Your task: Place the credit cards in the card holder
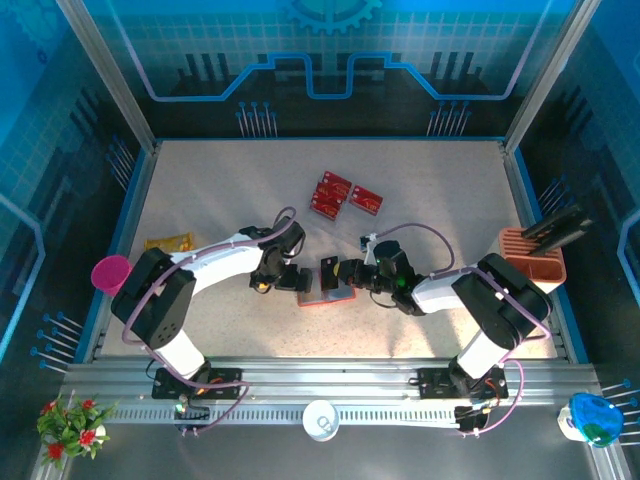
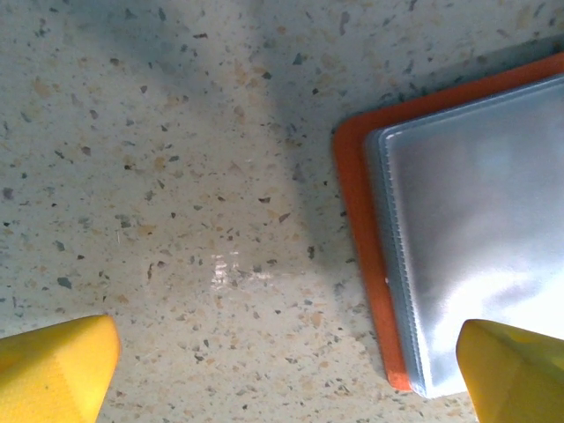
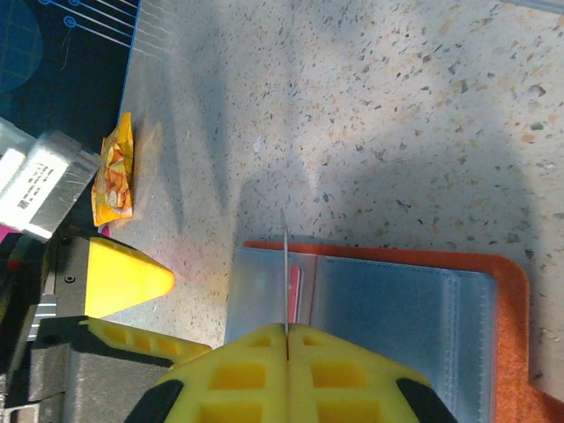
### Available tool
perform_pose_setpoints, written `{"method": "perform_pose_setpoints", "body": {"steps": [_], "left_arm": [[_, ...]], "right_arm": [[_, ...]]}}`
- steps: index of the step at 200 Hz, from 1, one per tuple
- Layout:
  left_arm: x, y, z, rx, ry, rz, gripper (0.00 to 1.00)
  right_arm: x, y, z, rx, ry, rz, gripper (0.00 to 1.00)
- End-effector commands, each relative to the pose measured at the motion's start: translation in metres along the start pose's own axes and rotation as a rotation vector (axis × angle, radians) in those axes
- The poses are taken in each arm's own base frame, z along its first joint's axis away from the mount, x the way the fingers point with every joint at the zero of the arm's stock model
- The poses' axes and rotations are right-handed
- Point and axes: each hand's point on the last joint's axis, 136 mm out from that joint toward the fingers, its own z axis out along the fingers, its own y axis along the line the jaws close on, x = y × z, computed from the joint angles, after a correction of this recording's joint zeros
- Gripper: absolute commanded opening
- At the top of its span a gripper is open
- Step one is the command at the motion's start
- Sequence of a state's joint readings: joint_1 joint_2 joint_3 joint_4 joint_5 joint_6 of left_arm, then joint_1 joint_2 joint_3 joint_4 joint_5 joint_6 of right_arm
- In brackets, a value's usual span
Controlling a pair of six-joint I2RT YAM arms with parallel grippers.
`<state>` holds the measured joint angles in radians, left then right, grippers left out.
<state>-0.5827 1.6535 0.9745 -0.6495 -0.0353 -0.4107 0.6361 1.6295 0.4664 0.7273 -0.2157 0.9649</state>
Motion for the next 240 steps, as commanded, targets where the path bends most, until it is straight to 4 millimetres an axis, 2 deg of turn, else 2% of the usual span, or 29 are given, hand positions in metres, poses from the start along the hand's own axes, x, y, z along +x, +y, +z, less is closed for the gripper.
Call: {"method": "perform_pose_setpoints", "body": {"steps": [1,93,149,185,240], "left_arm": [[0.011,0.010,0.010,-0.059,0.040,0.044,0.99],[0.026,0.019,0.022,-0.104,0.094,0.051,0.99],[0.029,0.019,0.026,-0.104,0.105,0.047,0.99],[0.029,0.019,0.026,-0.101,0.109,0.046,0.99],[0.030,0.020,0.027,-0.102,0.112,0.044,0.99]], "right_arm": [[-0.009,0.012,0.006,-0.026,-0.036,-0.016,0.00],[-0.007,0.006,0.014,-0.023,-0.028,-0.011,0.00],[0.005,-0.007,0.009,0.004,-0.006,-0.015,0.00],[0.001,-0.016,0.002,0.023,-0.021,-0.007,0.00],[0.003,-0.019,0.000,0.027,-0.009,-0.020,0.00]]}}
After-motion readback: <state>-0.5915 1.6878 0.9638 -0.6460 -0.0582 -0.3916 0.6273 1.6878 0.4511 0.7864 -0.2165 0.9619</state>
